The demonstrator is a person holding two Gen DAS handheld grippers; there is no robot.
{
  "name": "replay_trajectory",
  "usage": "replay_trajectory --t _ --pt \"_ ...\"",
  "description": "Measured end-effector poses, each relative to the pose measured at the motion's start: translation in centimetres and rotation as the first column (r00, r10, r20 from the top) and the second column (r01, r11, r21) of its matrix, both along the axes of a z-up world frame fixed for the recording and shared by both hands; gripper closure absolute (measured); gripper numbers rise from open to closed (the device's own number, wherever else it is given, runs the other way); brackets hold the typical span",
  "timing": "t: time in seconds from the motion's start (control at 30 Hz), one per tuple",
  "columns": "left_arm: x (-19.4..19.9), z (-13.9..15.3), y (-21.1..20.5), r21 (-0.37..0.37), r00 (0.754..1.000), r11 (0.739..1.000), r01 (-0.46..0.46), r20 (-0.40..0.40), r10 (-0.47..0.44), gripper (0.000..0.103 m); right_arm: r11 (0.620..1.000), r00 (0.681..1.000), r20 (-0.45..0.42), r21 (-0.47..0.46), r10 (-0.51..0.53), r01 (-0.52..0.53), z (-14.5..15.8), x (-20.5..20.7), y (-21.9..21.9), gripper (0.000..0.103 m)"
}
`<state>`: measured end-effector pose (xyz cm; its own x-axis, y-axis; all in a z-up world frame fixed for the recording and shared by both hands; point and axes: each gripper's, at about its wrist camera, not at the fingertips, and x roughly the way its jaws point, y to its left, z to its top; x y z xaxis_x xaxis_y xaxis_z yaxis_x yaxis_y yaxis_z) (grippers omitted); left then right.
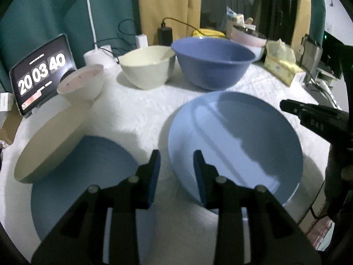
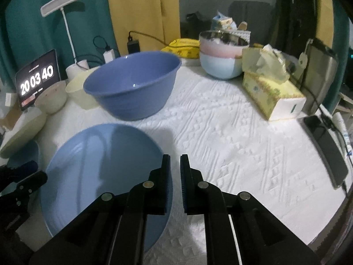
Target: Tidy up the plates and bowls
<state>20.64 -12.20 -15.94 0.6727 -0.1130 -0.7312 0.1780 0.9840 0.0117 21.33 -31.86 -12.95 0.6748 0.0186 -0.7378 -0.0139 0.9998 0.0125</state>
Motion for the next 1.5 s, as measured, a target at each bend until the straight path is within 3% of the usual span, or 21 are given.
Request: replay_trajectory --t 0.27,0.33,0.37,0.53,0.77,1.5 --pt "-1.3 2.2 2.5 -0.054 0.996 0.998 -0.034 0.076 0.038 0.069 0.999 0.998 0.043 -0.004 0.041 -0.041 2.4 -0.4 2.5 0.093" --pt "-1.7 2.8 3.4 -0.066 0.994 0.997 -0.047 0.096 0.053 0.065 0.998 0.997 0.052 -0.006 0.063 -0.063 2.9 -0.4 3.7 0.092" --pt "-1.8 3.0 3.9 -0.074 0.993 0.996 -0.054 0.105 0.062 0.057 0.997 0.996 0.055 -0.006 0.073 -0.073 3.1 -0.5 4.1 0.092" --pt "-2.6 4.0 6.7 -0.106 0.983 0.989 -0.103 0.139 0.117 0.056 0.992 0.989 0.075 -0.009 0.126 -0.126 4.1 -0.5 7.1 0.092" --pt "-3.6 5.1 10.7 -0.121 0.964 0.977 -0.173 0.184 0.193 0.056 0.985 0.981 0.094 -0.005 0.169 -0.17 5.1 -0.3 10.4 0.079" --pt "-3.6 4.1 23.3 -0.154 0.893 0.912 -0.38 0.195 0.405 0.056 0.955 0.953 0.065 -0.038 0.297 -0.295 5.0 2.5 20.6 0.077"
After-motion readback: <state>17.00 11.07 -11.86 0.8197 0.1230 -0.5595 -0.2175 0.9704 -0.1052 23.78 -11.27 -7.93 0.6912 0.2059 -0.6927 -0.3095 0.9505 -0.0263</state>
